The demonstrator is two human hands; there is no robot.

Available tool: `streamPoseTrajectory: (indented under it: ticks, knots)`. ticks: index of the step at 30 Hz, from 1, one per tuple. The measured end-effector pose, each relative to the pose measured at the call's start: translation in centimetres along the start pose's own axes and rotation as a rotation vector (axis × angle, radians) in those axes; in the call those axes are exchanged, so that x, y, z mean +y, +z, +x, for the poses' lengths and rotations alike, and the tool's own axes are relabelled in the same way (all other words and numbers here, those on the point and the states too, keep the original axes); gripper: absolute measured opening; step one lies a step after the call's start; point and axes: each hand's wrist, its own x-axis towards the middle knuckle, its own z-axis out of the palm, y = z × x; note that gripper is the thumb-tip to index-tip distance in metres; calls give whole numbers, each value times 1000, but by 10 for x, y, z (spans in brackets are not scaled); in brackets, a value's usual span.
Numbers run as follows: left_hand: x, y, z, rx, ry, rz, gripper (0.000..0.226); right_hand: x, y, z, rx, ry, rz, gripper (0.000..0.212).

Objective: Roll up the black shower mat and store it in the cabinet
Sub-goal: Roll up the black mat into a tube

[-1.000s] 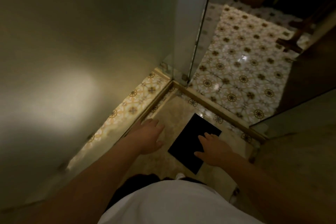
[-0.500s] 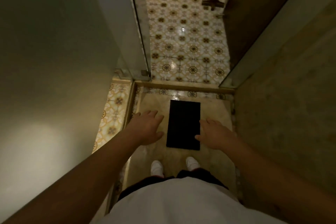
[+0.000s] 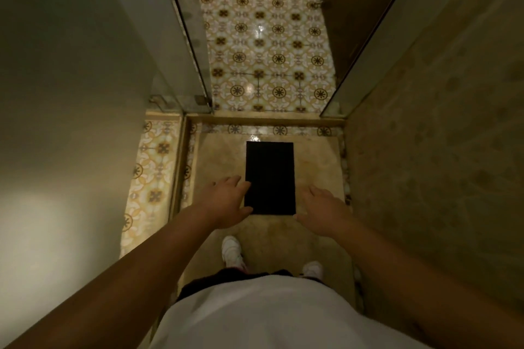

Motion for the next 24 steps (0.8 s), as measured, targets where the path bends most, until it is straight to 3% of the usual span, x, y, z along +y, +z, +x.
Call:
streamPoseTrajectory:
  ticks: [14, 24]
  knots:
    - [16, 104, 98, -91, -7, -73, 71, 72, 78, 89, -107, 16, 62, 83]
    - [-62, 290, 286, -165, -65, -196, 73, 124, 259, 298, -70, 5, 51, 85]
